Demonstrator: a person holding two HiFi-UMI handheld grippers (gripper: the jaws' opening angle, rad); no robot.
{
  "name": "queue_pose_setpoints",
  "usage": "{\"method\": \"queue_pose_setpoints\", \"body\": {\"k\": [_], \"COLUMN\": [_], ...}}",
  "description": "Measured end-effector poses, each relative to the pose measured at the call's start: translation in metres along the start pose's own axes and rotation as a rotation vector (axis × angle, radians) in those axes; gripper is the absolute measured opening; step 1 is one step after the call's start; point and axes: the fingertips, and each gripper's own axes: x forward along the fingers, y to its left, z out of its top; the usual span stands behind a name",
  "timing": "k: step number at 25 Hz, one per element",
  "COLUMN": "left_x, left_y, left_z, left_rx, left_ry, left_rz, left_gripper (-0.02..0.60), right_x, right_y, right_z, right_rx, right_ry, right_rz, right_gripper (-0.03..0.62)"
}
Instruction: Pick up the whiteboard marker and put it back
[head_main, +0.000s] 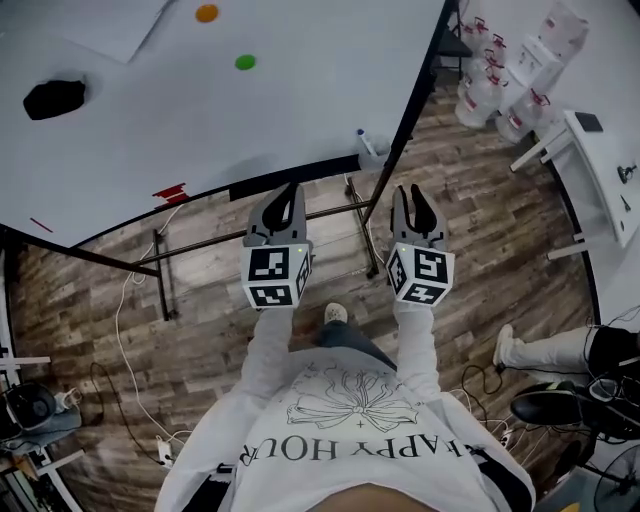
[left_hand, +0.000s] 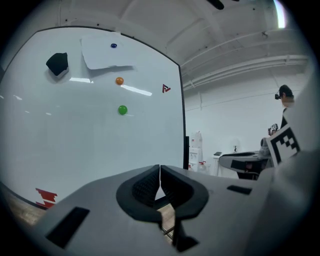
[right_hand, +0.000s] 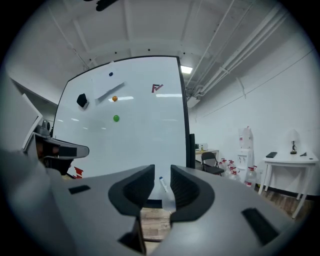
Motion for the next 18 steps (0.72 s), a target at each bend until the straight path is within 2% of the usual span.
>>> {"method": "queue_pose_setpoints", "body": {"k": [7, 12, 18], "left_x": [0.041, 0.063, 0.089], "left_y": [0.009, 0.034, 0.06], "left_z": [-0.006, -0.009, -0.009], "left_rx": [-0.007, -0.014, -0.025], "left_ry": [0.024, 0.044, 0.059], "left_rz": [0.042, 0.071, 0.07], "left_gripper": [0.008, 0.007, 0.008], "right_x": [0.059, 0.097, 0.14], "right_y": [-0.016, -0.01, -0.001], "right_z": [-0.012, -0.022, -0.03], "right_rx": [-0.004, -0.015, -0.034], "right_ry": [0.032, 0.066, 0.102], "right_rz": [0.057, 0.081, 0.101], "right_gripper": [0.094, 0.1, 0.109]}}
